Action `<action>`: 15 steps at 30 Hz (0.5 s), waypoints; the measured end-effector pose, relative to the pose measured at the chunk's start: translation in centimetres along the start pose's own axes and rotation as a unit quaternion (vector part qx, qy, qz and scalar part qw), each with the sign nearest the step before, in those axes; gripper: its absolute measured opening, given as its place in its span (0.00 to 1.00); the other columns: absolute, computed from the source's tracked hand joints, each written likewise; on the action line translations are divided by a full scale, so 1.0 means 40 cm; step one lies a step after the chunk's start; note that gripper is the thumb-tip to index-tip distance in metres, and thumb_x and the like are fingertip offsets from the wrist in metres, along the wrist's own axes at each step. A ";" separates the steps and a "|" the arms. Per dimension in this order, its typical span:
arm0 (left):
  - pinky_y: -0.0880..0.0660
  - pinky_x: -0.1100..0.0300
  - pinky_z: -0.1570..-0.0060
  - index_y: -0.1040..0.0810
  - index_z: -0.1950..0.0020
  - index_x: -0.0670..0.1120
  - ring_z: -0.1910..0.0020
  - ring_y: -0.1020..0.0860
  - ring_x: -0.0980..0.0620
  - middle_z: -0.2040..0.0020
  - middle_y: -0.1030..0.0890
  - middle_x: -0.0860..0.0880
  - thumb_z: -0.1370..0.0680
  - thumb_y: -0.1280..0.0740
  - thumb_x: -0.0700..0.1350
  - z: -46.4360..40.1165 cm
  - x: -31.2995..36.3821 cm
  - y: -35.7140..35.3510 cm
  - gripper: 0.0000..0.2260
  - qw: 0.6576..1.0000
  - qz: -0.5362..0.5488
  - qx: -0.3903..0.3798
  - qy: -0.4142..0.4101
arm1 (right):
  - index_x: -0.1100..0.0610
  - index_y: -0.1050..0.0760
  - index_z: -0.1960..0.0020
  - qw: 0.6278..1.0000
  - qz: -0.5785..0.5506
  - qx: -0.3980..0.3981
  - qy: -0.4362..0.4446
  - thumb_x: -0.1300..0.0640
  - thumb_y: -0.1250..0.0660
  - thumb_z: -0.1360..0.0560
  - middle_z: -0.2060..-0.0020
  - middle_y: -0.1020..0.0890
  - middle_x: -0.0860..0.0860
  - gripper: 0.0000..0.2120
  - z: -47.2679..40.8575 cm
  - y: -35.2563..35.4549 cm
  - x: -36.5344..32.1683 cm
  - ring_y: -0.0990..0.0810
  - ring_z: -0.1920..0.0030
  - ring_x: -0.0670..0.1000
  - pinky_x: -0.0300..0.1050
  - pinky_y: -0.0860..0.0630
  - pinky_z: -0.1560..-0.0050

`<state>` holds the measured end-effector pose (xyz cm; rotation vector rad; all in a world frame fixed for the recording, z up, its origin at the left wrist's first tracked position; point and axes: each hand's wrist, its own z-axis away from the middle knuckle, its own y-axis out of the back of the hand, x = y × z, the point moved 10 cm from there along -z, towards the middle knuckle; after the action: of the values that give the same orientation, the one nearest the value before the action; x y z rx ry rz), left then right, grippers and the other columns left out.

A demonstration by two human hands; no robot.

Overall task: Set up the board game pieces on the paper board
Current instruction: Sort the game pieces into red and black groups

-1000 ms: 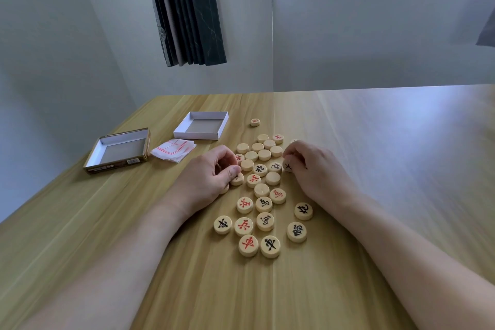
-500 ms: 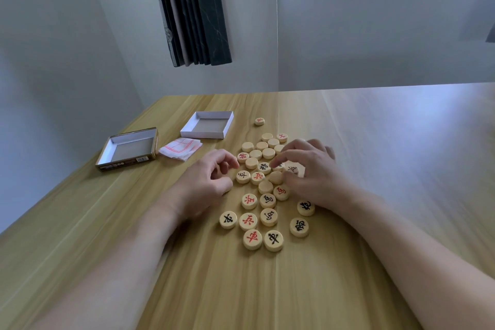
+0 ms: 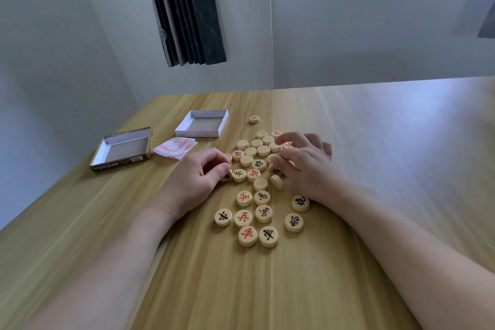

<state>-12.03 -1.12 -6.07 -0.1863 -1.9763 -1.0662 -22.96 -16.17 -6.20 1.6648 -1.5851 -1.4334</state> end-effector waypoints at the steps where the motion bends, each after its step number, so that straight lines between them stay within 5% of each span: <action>1: 0.29 0.71 0.61 0.20 0.55 0.49 0.63 0.25 0.61 0.62 0.19 0.57 0.22 0.33 0.41 -0.003 -0.001 0.000 0.04 1.000 0.000 0.002 0.002 | 0.45 0.18 0.50 1.000 0.002 0.003 -0.002 0.44 0.43 0.19 0.35 0.32 0.39 0.15 -0.001 0.001 0.001 0.45 0.36 0.44 0.42 0.52 0.42; 9: 0.33 0.70 0.61 0.22 0.52 0.51 0.65 0.32 0.59 0.59 0.27 0.54 0.24 0.33 0.38 -0.032 -0.004 -0.002 0.08 0.998 -0.063 0.023 -0.022 | 0.46 0.22 0.49 1.000 0.019 0.003 -0.024 0.46 0.41 0.20 0.36 0.32 0.40 0.10 -0.002 -0.004 0.009 0.42 0.35 0.46 0.43 0.50 0.41; 15: 0.33 0.60 0.40 0.18 0.48 0.53 0.43 0.29 0.50 0.47 0.23 0.57 0.25 0.34 0.35 -0.058 -0.040 0.001 0.14 0.991 -0.126 0.044 -0.001 | 0.42 0.23 0.57 0.998 -0.046 0.053 0.004 0.47 0.33 0.25 0.43 0.30 0.36 0.03 0.000 0.035 -0.032 0.40 0.37 0.43 0.42 0.50 0.43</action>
<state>-9.57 -2.43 -6.63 0.1119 -2.0830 -1.1332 -23.37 -15.38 -4.52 1.8230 -1.6241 -1.4079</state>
